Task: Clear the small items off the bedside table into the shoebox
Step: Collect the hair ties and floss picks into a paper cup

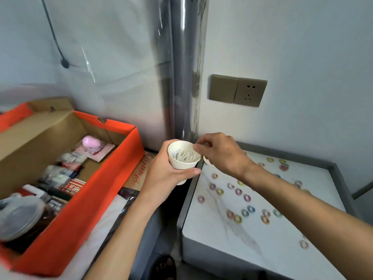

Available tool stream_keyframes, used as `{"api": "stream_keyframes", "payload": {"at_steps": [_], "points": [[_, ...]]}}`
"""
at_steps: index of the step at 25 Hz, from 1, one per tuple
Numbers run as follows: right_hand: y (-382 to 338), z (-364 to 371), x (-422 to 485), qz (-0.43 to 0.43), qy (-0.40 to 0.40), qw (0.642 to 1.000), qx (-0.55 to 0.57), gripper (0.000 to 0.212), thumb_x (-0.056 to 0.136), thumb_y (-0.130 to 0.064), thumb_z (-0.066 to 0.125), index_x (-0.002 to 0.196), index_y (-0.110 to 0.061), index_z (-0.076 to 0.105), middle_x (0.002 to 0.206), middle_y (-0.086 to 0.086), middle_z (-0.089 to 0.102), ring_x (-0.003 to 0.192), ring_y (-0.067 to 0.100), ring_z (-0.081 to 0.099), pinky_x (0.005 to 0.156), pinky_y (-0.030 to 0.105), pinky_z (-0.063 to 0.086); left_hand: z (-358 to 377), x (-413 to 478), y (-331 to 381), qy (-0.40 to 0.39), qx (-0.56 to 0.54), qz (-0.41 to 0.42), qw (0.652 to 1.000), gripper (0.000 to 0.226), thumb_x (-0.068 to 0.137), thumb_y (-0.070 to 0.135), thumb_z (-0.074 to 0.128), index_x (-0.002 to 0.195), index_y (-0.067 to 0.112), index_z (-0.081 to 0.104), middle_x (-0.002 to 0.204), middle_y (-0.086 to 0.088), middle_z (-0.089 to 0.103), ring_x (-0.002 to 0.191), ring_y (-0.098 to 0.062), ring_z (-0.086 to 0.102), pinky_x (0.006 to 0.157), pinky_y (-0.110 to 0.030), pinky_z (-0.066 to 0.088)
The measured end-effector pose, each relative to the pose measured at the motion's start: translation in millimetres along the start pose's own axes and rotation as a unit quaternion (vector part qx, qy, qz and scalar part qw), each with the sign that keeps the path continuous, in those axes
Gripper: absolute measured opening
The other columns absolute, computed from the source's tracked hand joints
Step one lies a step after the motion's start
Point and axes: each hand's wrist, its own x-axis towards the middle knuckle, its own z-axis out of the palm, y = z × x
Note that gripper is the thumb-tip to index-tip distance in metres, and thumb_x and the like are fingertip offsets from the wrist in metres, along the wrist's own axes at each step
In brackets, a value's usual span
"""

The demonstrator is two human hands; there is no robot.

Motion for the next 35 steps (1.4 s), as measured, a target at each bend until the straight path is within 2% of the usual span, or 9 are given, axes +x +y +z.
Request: {"api": "stream_keyframes", "payload": {"at_steps": [4, 7, 9, 12, 14, 19, 25, 28, 35], "points": [[-53, 4, -5, -0.011, -0.049, 0.998, 0.03, 0.031, 0.09, -0.014, 0.048, 0.066, -0.013, 0.067, 0.048, -0.006, 0.059, 0.039, 0.005, 0.048, 0.044, 0.014, 0.039, -38, -15, 36, 0.003, -0.002, -0.022, 1.0, 0.075, 0.052, 0.02, 0.092, 0.117, 0.027, 0.056, 0.112, 0.002, 0.07, 0.109, -0.019, 0.065, 0.096, -0.042, 0.052], [-93, 12, 4, -0.034, -0.026, 0.999, 0.001, 0.029, 0.086, -0.011, 0.048, 0.065, -0.005, 0.067, 0.06, 0.01, 0.067, 0.051, 0.016, 0.054, 0.056, 0.027, 0.048, -82, -26, 63, 0.039, 0.037, -0.042, 0.998, 0.073, 0.059, 0.044, 0.088, 0.122, 0.03, 0.056, 0.118, 0.008, 0.065, 0.112, -0.01, 0.061, 0.094, -0.03, 0.05], [-120, 22, 14, -0.052, 0.0, 0.999, -0.011, 0.027, 0.083, -0.012, 0.049, 0.061, -0.003, 0.062, 0.066, 0.019, 0.067, 0.059, 0.028, 0.053, 0.064, 0.035, 0.054, -120, -27, 78, 0.105, 0.065, -0.041, 0.992, 0.062, 0.065, 0.064, 0.07, 0.116, 0.029, 0.064, 0.107, 0.009, 0.066, 0.094, -0.006, 0.06, 0.083, -0.024, 0.046], [-156, 44, 30, -0.091, 0.019, 0.996, -0.005, 0.028, 0.083, -0.012, 0.048, 0.058, -0.006, 0.061, 0.065, 0.016, 0.068, 0.064, 0.033, 0.061, 0.067, 0.038, 0.054, -167, -12, 88, 0.145, 0.074, -0.05, 0.985, 0.02, 0.09, 0.036, 0.06, 0.085, 0.021, 0.072, 0.068, -0.017, 0.066, 0.052, -0.017, 0.054, 0.044, -0.021, 0.037], [-175, 63, 42, -0.114, 0.008, 0.993, -0.006, 0.027, 0.084, -0.011, 0.049, 0.061, -0.008, 0.064, 0.068, 0.016, 0.069, 0.07, 0.034, 0.064, 0.07, 0.038, 0.054, -191, 3, 81, 0.148, 0.126, -0.07, 0.978, 0.023, 0.092, 0.01, 0.052, 0.081, 0.01, 0.071, 0.056, -0.02, 0.066, 0.039, -0.019, 0.055, 0.035, -0.018, 0.035], [-183, 96, 72, -0.093, -0.003, 0.993, 0.067, 0.031, 0.092, -0.021, 0.053, 0.068, -0.009, 0.067, 0.067, 0.011, 0.071, 0.055, 0.019, 0.062, 0.066, 0.032, 0.054, -234, 44, 44, 0.144, 0.173, -0.107, 0.968, 0.023, 0.088, -0.006, 0.042, 0.088, -0.018, 0.061, 0.061, -0.032, 0.065, 0.045, -0.027, 0.066, 0.039, -0.023, 0.045], [-130, 98, 74, -0.015, 0.019, 0.989, 0.145, 0.02, 0.087, -0.005, 0.054, 0.086, -0.012, 0.072, 0.055, -0.002, 0.063, 0.042, 0.005, 0.051, 0.046, 0.013, 0.043, -220, 71, -18, 0.103, 0.193, -0.178, 0.959, 0.027, 0.089, -0.005, 0.042, 0.076, 0.001, 0.066, 0.052, -0.018, 0.067, 0.047, -0.025, 0.069, 0.037, -0.019, 0.045], [-107, 94, 73, 0.015, 0.028, 0.986, 0.161, 0.021, 0.087, -0.006, 0.055, 0.084, -0.016, 0.073, 0.051, -0.005, 0.062, 0.039, 0.002, 0.051, 0.042, 0.01, 0.04, -206, 77, -39, 0.105, 0.162, -0.203, 0.96, 0.026, 0.087, -0.007, 0.045, 0.074, 0.002, 0.066, 0.055, -0.018, 0.067, 0.06, -0.036, 0.072, 0.046, -0.026, 0.054], [-71, 87, 68, 0.039, 0.017, 0.985, 0.168, 0.022, 0.086, -0.01, 0.055, 0.08, -0.023, 0.071, 0.061, 0.008, 0.068, 0.048, 0.011, 0.056, 0.051, 0.022, 0.046, -178, 80, -45, 0.085, 0.118, -0.227, 0.963, 0.03, 0.087, -0.01, 0.048, 0.061, 0.002, 0.057, 0.055, -0.013, 0.058, 0.042, -0.021, 0.065, 0.041, -0.025, 0.053]]}}
